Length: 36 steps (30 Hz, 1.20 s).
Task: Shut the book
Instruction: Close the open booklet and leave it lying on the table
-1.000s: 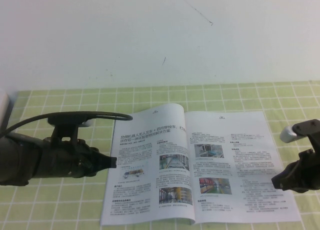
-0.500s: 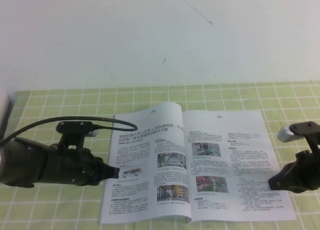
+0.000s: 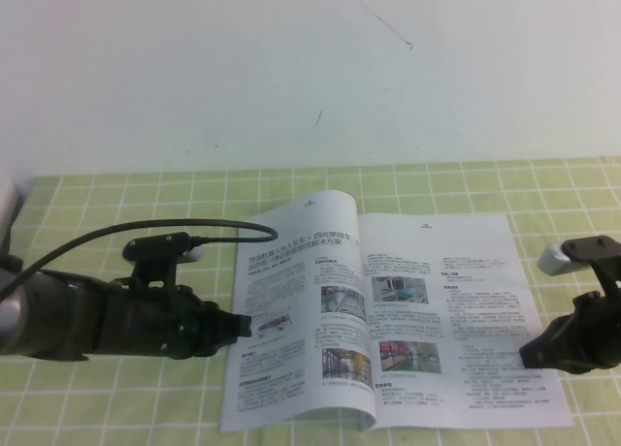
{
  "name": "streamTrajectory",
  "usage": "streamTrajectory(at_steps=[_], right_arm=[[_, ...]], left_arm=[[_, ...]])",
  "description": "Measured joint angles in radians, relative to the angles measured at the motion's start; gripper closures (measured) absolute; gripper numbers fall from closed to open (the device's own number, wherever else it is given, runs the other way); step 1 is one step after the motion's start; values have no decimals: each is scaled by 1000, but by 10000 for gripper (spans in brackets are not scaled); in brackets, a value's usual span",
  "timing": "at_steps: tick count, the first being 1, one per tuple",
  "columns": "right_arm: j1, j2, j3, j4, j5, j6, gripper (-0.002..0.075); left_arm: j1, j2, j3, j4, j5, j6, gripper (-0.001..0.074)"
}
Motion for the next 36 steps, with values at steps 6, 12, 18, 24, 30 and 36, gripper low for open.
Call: streamTrajectory(at_steps=[6,12,18,24,30,36], right_arm=[[0,1,0,0,9,2,729],[0,5,-7,0,26,4,729],[0,-5,-25,-38,34,63,729],[10,-100,-79,-370,78,299,729],[10,-280,-171,-621,183,483,729],[10,-466,-232,-857,278,642,729]], left_arm=[[-133,36,-45,-136,9,151,738],[-250,111,-157,-154,87,196,738],[-294,118,-270,-154,180,202,738],[-292,79,-339,-134,258,198,738],[-243,-72,-366,178,205,29,738],[-149,-280,-366,573,202,-273,738]])
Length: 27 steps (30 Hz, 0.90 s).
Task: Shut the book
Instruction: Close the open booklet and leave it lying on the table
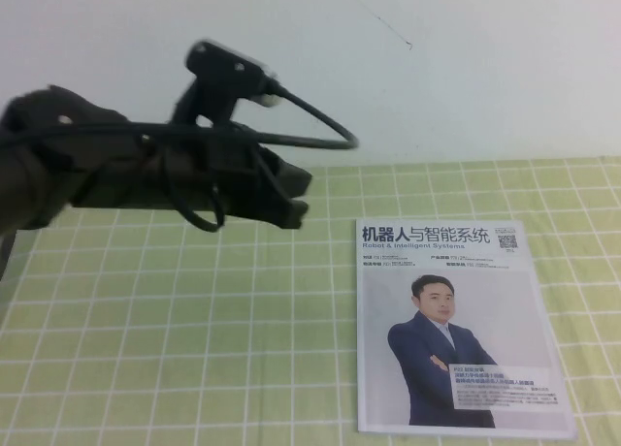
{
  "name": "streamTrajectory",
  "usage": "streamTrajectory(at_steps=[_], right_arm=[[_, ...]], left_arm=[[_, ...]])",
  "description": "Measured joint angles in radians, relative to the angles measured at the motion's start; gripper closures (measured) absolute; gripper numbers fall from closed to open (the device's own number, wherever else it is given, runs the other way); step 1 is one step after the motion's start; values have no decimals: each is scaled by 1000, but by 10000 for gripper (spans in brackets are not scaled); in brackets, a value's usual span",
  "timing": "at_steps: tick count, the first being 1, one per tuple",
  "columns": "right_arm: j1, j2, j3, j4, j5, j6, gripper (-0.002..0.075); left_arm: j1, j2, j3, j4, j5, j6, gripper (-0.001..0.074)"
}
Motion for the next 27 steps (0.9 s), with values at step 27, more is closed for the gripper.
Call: streamTrajectory(at_steps=[27], right_arm=[[0,-1073,515,-11,-93,116,729]], left_arm=[[333,-1030,674,64,-88,35,738]])
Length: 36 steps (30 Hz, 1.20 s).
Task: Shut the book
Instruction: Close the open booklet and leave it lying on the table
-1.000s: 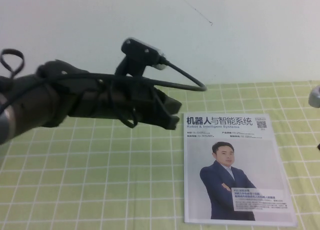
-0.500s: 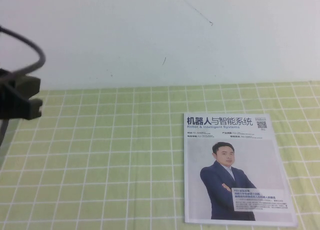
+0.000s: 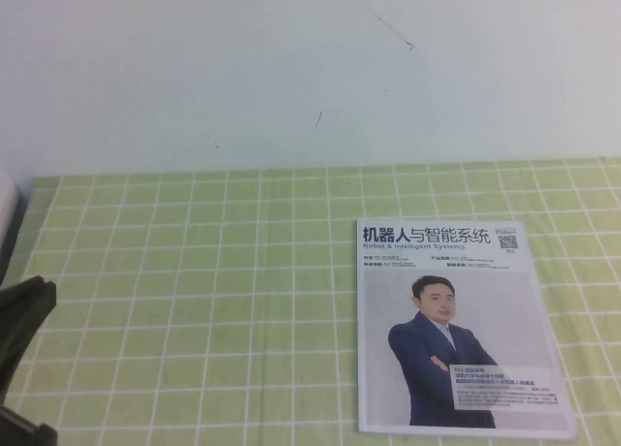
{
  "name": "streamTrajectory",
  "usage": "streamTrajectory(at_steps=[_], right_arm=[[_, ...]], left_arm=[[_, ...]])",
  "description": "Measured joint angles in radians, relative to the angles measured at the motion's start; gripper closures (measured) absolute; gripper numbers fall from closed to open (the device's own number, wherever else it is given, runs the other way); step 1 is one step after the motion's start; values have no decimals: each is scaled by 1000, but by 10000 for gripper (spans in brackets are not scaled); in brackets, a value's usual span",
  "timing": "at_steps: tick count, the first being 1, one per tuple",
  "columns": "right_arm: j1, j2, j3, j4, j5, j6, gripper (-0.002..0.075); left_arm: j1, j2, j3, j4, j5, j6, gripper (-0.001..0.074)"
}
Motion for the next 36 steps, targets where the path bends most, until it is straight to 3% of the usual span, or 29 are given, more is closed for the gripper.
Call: streamTrajectory(at_steps=[4,9,36], right_arm=[[0,-66,59,28,-12,0,729],[0,-74,84,59,-1,0,729],[0,-120,125,69,10,0,729]], left_arm=[[0,-65,64,-132,-16,171,738],[0,-76,76,-212,-22,237,738],[0,-76,76,-267,-30,240,738]])
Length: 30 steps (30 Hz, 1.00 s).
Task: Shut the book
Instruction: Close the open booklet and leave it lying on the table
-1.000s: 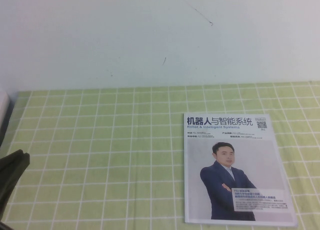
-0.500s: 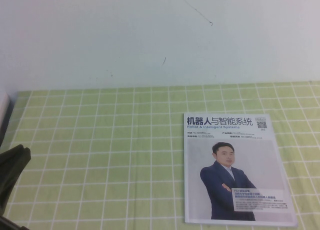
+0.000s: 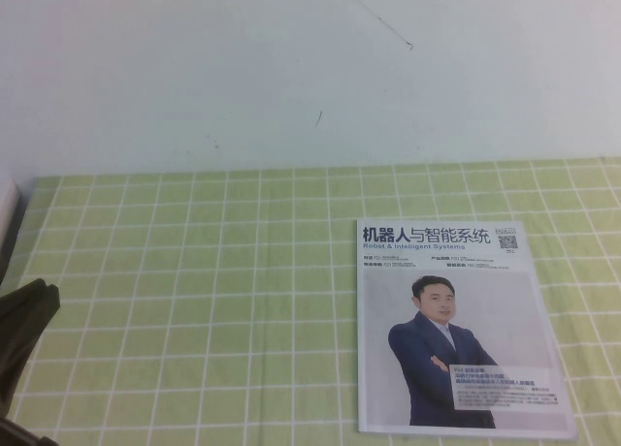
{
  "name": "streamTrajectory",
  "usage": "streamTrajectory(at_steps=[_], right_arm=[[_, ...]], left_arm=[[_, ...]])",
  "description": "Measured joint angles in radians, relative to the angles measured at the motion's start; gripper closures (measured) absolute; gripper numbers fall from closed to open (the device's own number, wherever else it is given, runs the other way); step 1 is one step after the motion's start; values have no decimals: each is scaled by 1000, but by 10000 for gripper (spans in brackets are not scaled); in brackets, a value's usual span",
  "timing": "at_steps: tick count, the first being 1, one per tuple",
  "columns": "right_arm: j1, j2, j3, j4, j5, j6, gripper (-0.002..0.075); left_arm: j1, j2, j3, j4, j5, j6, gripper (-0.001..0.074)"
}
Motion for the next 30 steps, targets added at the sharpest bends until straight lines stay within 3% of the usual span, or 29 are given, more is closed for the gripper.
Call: streamTrajectory(at_steps=[7,16,30], right_arm=[[-37,-212,114,-106,-116,-4,729],[-114,-230,373,-265,-326,2,729],[-118,-230,388,-265,-381,26,729]], left_arm=[[0,0,0,0,0,0,738],[0,0,0,-1,-2,0,738],[0,0,0,-1,28,0,738]])
